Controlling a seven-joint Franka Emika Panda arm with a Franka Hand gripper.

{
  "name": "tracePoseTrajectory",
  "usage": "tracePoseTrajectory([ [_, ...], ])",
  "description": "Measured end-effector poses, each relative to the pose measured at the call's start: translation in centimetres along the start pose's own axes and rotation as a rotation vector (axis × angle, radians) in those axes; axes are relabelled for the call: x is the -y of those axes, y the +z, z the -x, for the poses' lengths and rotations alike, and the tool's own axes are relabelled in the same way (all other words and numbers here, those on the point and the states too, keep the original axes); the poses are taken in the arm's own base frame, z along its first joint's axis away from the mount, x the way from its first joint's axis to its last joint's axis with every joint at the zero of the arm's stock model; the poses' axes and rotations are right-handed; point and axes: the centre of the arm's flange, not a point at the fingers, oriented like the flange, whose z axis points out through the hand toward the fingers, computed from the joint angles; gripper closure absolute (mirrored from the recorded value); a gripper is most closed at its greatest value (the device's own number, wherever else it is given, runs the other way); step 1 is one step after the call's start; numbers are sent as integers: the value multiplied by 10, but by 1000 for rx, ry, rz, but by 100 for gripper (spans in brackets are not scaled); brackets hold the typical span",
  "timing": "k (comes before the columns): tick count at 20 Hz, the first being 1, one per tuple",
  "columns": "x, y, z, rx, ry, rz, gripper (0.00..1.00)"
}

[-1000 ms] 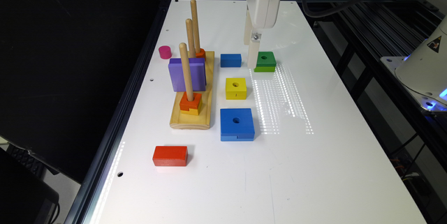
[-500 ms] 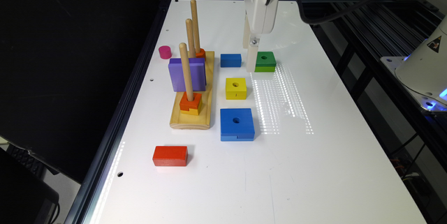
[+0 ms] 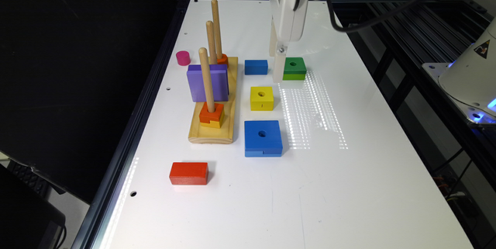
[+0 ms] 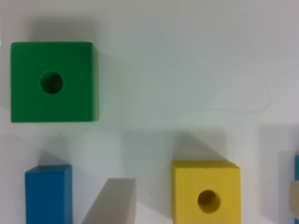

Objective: Pick up yellow block.

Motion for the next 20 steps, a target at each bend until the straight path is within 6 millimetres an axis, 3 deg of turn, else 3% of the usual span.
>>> tracePoseTrajectory([
  [11,0,24,-1,3,2,0,0],
  [20,0,25,-1,2,2,-2,0],
])
